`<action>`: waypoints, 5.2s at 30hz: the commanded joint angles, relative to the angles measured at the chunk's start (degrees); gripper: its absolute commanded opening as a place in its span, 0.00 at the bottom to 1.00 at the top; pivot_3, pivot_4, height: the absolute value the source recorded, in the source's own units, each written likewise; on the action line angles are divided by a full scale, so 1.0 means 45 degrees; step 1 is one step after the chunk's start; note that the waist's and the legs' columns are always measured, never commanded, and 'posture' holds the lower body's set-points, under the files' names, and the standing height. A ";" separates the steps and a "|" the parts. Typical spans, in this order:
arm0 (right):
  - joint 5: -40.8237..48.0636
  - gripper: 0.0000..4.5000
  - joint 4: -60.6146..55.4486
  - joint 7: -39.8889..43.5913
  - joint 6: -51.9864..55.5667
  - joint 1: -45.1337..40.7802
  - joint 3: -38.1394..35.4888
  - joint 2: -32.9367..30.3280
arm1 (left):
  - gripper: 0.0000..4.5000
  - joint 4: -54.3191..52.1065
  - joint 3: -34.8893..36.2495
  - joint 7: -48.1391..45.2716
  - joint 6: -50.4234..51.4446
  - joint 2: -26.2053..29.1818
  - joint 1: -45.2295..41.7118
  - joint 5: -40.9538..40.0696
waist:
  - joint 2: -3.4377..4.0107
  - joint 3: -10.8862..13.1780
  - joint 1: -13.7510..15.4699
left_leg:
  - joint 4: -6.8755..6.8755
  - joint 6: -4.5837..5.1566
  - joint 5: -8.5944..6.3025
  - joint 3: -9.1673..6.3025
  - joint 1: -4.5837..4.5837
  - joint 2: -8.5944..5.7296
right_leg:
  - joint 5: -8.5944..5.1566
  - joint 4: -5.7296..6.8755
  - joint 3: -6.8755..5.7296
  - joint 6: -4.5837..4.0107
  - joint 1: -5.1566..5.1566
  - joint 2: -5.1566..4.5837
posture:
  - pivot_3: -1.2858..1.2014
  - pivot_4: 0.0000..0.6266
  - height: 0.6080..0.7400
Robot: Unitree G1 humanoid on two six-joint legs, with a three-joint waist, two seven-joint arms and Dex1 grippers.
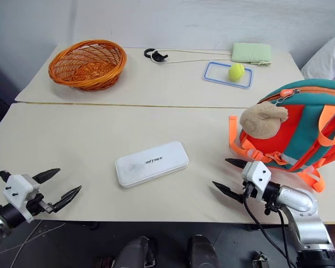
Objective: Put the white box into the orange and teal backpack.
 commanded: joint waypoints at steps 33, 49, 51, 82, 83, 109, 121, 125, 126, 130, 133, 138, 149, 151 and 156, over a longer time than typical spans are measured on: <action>-0.1921 0.00 0.0986 -0.1124 0.1690 -0.4131 0.3665 0.2524 | 0.01 -0.2747 -0.4774 0.3555 0.6398 -0.1177 -0.3367 0.0001 | -0.0010 -0.0006 0.0010 | 0.0002 -0.0085 0.0060 -0.0005 -0.0003 -0.0012 | 0.0000 0.0039 -0.0003 0.0000 -0.0011 0.0010 | 0.52 0.24 1.00; -0.1280 0.00 -0.1484 -0.0313 0.2708 -0.1910 0.2770 0.0573 | 0.01 -0.1838 -0.4153 0.2468 0.5934 -0.0324 -0.3181 0.0062 | -0.0011 -0.0007 -0.0043 | 0.0003 -0.0091 0.0061 -0.0017 0.0001 -0.0001 | 0.0000 0.0034 -0.0010 -0.0001 -0.0003 0.0012 | 0.52 0.24 1.00; -0.1338 0.00 -0.1384 -0.0419 0.2719 -0.2000 0.2652 0.0582 | 0.01 -0.1686 -0.3522 0.2192 0.5713 0.0037 -0.2553 0.0094 | -0.0011 -0.0006 -0.0045 | 0.0001 -0.0097 0.0062 -0.0017 0.0002 0.0002 | -0.0001 0.0037 -0.0010 -0.0001 -0.0007 0.0015 | 0.52 0.24 1.00; -0.1424 0.00 -0.1930 -0.0295 0.3885 -0.2858 0.3637 0.1196 | 0.01 -0.1490 -0.3771 0.1719 0.5682 -0.1816 -0.3847 -0.1568 | -0.0016 -0.0009 0.0024 | 0.0006 -0.0096 0.0068 -0.0031 -0.0007 -0.0009 | -0.0002 0.0036 -0.0028 -0.0004 -0.0002 0.0009 | 0.52 0.24 1.00; -0.1341 0.00 -0.2132 -0.0254 0.4088 -0.2698 0.3572 0.1061 | 0.01 -0.1513 -0.3773 0.1601 0.5695 -0.1736 -0.3800 -0.1575 | -0.0017 -0.0009 0.0023 | 0.0006 -0.0096 0.0068 -0.0031 -0.0007 -0.0010 | -0.0002 0.0036 -0.0028 -0.0004 -0.0001 0.0009 | 0.52 0.24 1.00; -0.1196 0.00 -0.1856 0.0464 0.3607 -0.2292 0.2694 -0.0264 | 0.99 0.5603 -0.5217 -0.1863 1.9055 0.4055 -1.0844 -0.6685 | -0.0037 0.0002 -0.0017 | 0.0009 -0.0114 0.0087 -0.0042 -0.0012 -0.0025 | -0.0004 0.0069 -0.0025 -0.0006 -0.0015 0.0010 | 0.52 0.24 1.00; -0.1390 0.00 -0.1462 0.0531 0.4285 -0.3322 0.3783 0.0446 | 0.99 0.6710 -0.6313 -0.1387 1.9687 0.1406 -1.2522 -0.6201 | -0.0041 0.0004 0.0217 | 0.0135 -0.0120 0.0093 -0.0062 -0.0022 -0.0022 | -0.0029 0.0174 -0.0028 -0.0041 -0.0019 0.0004 | 0.52 0.24 1.00; -0.1589 0.00 -0.0970 0.0543 0.3937 -0.3549 0.4079 0.0738 | 0.99 0.6804 -0.6479 -0.1303 1.9670 0.0725 -1.2904 -0.5979 | -0.0041 0.0004 0.0336 | 0.0134 -0.0122 0.0091 -0.0061 -0.0023 -0.0024 | -0.0029 0.0173 -0.0029 -0.0041 -0.0021 0.0005 | 0.52 0.24 1.00; -0.1678 0.00 -0.0839 0.0581 0.3805 -0.3582 0.4143 0.0742 | 0.99 0.6796 -0.6525 -0.1396 1.9682 0.0670 -1.2948 -0.6035 | -0.0041 0.0004 0.0336 | 0.0138 -0.0121 0.0091 -0.0062 -0.0023 -0.0025 | -0.0029 0.0173 -0.0029 -0.0041 -0.0020 0.0004 | 0.52 0.24 1.00; -0.1754 0.00 -0.0517 0.0640 0.3535 -0.3660 0.4128 0.0762 | 0.90 0.6661 -0.6901 -0.1839 1.9687 0.0590 -1.3096 -0.6710 | -0.0041 0.0004 0.0315 | 0.0140 -0.0119 0.0090 -0.0061 -0.0024 -0.0026 | -0.0029 0.0172 -0.0029 -0.0041 -0.0018 0.0005 | 0.52 0.24 1.00; -0.1700 0.00 -0.0458 0.0707 0.3391 -0.3572 0.3999 0.0672 | 0.73 0.6263 -0.7274 -0.2221 1.9687 0.0819 -1.3046 -0.7304 | -0.0047 0.0007 0.0299 | 0.0141 -0.0120 0.0090 -0.0061 -0.0029 -0.0020 | -0.0029 0.0172 -0.0029 -0.0041 -0.0023 0.0010 | 0.52 0.24 1.00; -0.1317 0.00 -0.0899 0.0590 0.3519 -0.2854 0.3348 0.0448 | 0.37 0.6155 -0.6948 -0.1934 1.9687 0.0790 -1.2878 -0.8186 | -0.0047 0.0007 0.0292 | 0.0140 -0.0121 0.0091 -0.0062 -0.0029 -0.0017 | -0.0029 0.0171 -0.0028 -0.0042 -0.0023 0.0010 | 0.52 0.24 1.00; 0.2683 0.36 -0.5727 -0.0697 0.6299 0.3202 -0.2186 -0.0091 | 0.31 0.1927 -0.2808 -0.1045 1.7214 -0.0742 -1.0226 -1.0173 | -0.0046 0.0007 0.0313 | 0.0136 -0.0111 0.0086 -0.0090 -0.0045 -0.0015 | -0.0028 0.0126 -0.0040 -0.0041 0.0004 0.0008 | 0.52 0.24 1.00; 0.2967 0.51 -0.6237 -0.1020 0.6213 0.4447 -0.3615 0.0082 | 0.31 0.0743 -0.2775 -0.1727 1.5596 -0.0777 -0.9144 -0.9585 | -0.0046 0.0007 0.0292 | 0.0119 -0.0119 0.0083 -0.0079 -0.0022 -0.0013 | -0.0028 0.0121 -0.0031 -0.0040 0.0015 0.0011 | 0.52 0.24 1.00; 0.3677 0.90 -0.5644 -0.1442 0.5673 0.6508 -0.7186 0.0724 | 0.31 -0.0308 -0.3465 -0.3059 1.1380 -0.0900 -0.7878 -0.7522 | -0.0037 0.0002 0.0361 | 0.0089 -0.0141 0.0083 -0.0070 -0.0013 -0.0004 | -0.0031 0.0097 -0.0030 -0.0046 0.0017 0.0029 | 0.52 0.24 1.00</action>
